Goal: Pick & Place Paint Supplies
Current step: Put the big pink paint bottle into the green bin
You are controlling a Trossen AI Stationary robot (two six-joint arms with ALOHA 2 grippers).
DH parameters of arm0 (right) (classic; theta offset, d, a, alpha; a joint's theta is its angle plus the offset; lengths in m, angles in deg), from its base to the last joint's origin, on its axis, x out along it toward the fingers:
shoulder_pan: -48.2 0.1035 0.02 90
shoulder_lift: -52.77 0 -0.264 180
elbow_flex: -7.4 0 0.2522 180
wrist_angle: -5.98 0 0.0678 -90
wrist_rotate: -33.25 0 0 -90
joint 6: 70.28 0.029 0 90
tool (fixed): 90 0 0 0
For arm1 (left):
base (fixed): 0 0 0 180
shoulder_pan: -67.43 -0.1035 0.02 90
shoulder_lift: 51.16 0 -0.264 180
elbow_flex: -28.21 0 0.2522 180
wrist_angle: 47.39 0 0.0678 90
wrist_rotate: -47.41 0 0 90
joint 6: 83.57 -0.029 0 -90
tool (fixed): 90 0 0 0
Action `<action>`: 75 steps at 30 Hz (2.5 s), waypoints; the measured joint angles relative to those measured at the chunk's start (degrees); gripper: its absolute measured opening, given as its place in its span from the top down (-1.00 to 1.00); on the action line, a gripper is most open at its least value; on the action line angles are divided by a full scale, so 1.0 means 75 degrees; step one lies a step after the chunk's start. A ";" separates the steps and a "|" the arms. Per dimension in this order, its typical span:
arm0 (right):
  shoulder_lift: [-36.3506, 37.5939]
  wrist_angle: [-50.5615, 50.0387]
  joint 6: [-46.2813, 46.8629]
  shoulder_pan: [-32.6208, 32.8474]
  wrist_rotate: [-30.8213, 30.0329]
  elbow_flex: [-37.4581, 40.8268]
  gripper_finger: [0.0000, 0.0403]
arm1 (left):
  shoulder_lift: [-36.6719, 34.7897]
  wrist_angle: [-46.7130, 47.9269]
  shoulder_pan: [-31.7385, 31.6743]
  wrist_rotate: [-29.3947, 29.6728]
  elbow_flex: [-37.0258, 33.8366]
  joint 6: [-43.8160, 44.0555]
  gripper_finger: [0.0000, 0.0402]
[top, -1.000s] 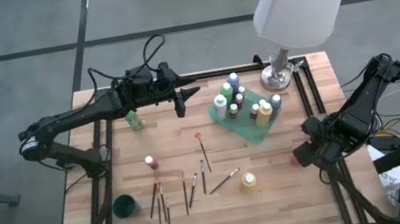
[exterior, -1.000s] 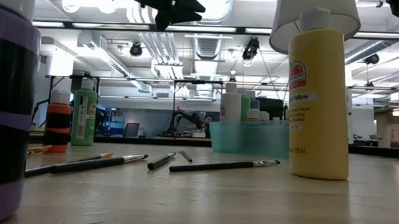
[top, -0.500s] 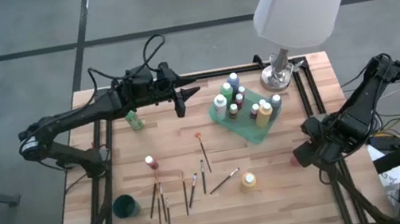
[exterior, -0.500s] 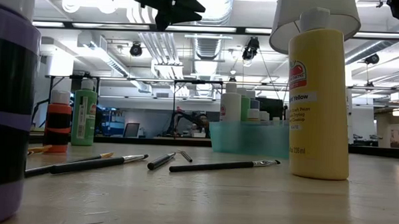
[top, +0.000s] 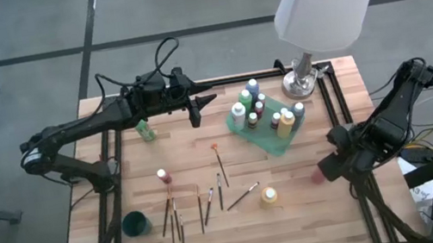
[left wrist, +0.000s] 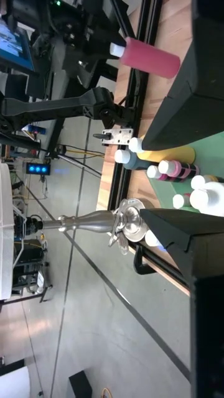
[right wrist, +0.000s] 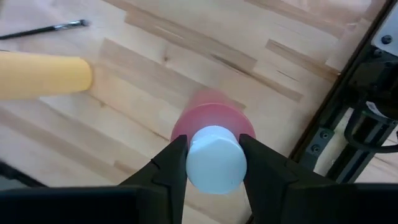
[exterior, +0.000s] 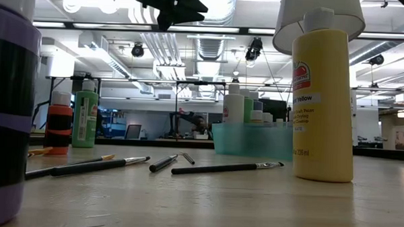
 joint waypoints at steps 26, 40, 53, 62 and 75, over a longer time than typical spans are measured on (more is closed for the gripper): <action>-0.0009 0.1049 -0.5795 -0.4277 -0.1483 -0.2112 0.43 | 0.0000 0.0001 0.0000 0.0000 0.0000 -0.0003 0.16; -0.0956 0.1689 -0.7466 -0.5116 -0.0620 -0.2067 0.43 | 0.0000 0.0017 0.0003 -0.0002 0.0000 -0.0003 0.16; -0.1997 0.1434 -0.8894 -0.5966 -0.0503 -0.3190 0.42 | 0.0000 0.0496 0.0006 -0.1337 0.0000 -0.0357 0.16; -0.2263 0.0778 -0.9735 -0.6964 -0.0340 -0.3772 0.43 | 0.0006 0.0739 0.0007 -0.1253 0.0001 -0.0350 0.17; -0.2555 0.0776 -1.0848 -0.8035 -0.0280 -0.3774 0.43 | 0.0006 0.0737 0.0006 -0.1204 0.0000 -0.0353 0.16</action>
